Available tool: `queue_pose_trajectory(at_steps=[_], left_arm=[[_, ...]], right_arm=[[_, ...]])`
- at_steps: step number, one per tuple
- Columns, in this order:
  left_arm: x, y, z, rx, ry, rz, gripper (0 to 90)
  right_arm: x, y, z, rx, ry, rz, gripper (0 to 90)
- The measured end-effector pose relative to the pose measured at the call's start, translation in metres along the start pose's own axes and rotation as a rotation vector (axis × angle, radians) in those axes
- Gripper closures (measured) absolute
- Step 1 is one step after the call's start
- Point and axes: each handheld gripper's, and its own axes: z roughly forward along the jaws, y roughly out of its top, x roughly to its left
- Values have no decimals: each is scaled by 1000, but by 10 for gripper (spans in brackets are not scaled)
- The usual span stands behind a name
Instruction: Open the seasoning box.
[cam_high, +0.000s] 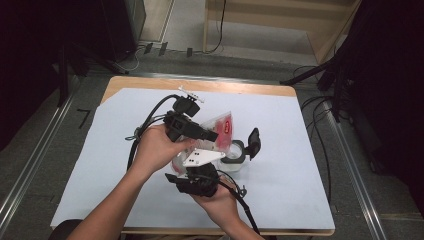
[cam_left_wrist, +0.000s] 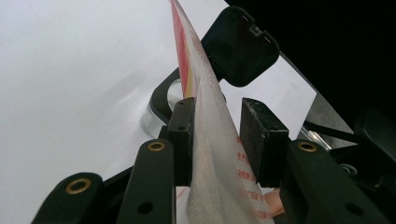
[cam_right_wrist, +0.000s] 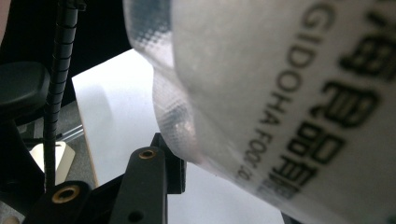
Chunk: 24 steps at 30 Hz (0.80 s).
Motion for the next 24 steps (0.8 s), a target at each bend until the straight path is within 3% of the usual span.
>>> queue_pose_trajectory(at_steps=[24], left_arm=[[-2,0,1,-1,2,4,662]], right_arm=[[1,-1,0,-5,-1,1,639]])
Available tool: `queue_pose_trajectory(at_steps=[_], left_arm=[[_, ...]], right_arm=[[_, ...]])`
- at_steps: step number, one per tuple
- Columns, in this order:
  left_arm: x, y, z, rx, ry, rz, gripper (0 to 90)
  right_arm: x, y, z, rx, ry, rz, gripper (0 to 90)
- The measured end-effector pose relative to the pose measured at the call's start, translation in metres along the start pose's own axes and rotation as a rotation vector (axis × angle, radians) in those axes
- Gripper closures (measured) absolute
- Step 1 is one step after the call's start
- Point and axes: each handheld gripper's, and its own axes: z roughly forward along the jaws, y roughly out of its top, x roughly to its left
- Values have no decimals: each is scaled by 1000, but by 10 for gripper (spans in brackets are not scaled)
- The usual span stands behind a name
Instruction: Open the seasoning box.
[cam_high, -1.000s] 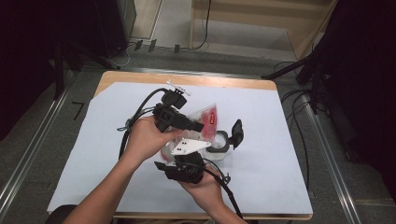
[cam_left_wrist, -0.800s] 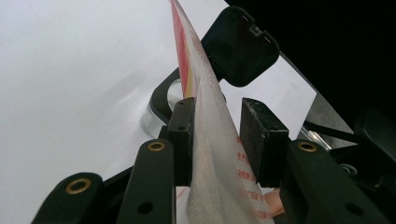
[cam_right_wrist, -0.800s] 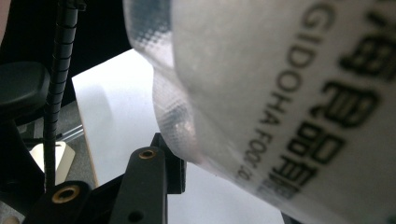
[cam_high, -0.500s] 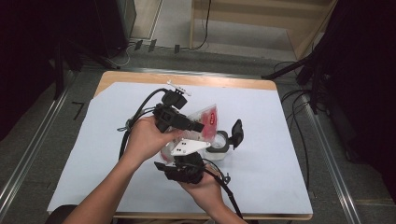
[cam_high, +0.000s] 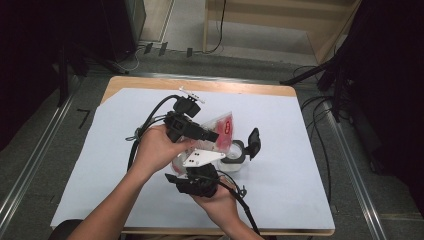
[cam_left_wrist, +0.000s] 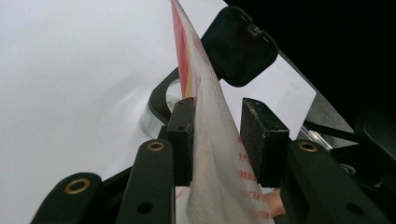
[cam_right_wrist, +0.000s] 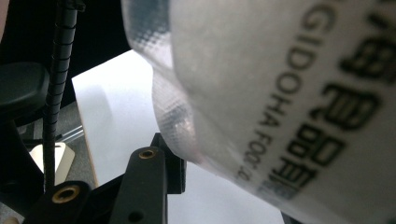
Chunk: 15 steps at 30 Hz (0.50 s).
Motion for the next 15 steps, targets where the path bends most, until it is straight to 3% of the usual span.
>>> queue_pose_trajectory(at_steps=[15], left_arm=[[0,0,0,3,-1,12,661]], right_arm=[[0,0,0,1,-1,3,639]])
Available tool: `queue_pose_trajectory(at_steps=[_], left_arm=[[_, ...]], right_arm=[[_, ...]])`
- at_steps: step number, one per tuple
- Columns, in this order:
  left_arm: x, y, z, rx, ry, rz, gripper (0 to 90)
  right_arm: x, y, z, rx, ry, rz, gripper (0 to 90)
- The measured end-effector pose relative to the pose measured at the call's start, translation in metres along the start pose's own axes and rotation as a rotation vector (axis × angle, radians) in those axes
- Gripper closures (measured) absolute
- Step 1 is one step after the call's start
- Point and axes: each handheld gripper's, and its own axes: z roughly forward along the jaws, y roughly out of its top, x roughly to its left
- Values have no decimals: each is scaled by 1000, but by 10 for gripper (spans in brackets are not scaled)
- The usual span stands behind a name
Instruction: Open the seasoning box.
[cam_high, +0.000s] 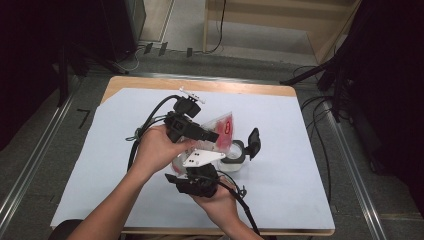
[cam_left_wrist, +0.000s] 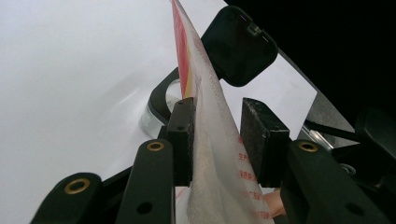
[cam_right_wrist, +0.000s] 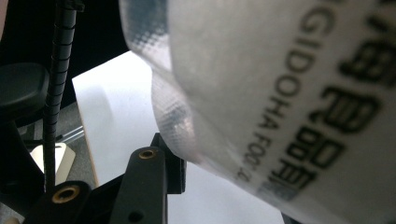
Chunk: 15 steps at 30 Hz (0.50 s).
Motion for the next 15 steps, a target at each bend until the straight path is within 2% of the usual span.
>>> queue_pose_trajectory(at_steps=[15], left_arm=[[-2,0,0,0,3,4,659]], right_arm=[[0,0,0,-1,-1,6,639]])
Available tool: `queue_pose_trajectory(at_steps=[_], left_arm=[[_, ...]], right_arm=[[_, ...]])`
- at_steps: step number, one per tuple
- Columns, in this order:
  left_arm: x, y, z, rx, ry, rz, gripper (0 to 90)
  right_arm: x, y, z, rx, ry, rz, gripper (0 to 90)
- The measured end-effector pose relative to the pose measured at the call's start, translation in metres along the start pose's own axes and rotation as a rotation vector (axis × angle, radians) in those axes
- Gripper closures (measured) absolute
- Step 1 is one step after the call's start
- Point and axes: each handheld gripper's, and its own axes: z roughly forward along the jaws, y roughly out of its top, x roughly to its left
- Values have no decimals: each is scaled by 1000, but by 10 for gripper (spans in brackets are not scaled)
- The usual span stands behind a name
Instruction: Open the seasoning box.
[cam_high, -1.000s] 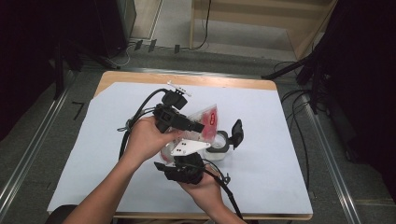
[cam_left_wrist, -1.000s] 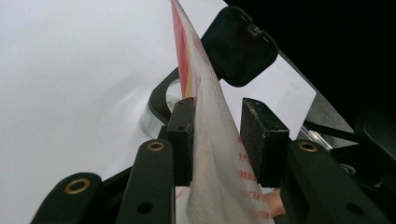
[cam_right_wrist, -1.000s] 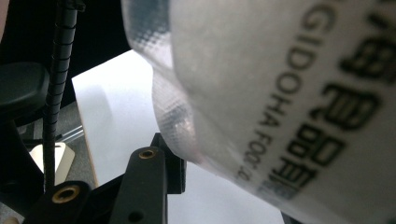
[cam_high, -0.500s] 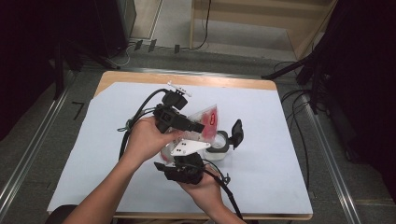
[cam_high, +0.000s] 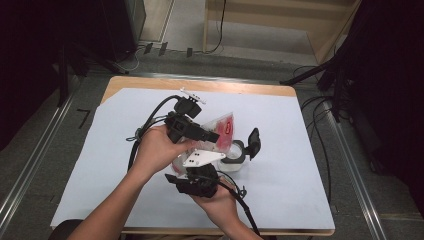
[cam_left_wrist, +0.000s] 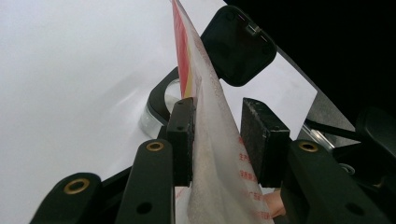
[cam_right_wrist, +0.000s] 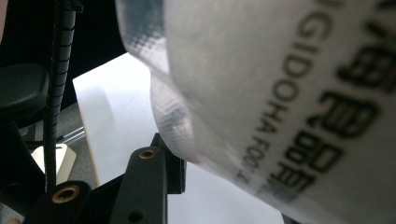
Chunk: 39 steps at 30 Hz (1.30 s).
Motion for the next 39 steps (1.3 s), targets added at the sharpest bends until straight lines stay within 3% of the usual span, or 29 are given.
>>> queue_pose_trajectory(at_steps=[39], left_arm=[[1,-1,0,-1,-3,-9,652]], right_arm=[[0,0,-1,6,6,0,639]])
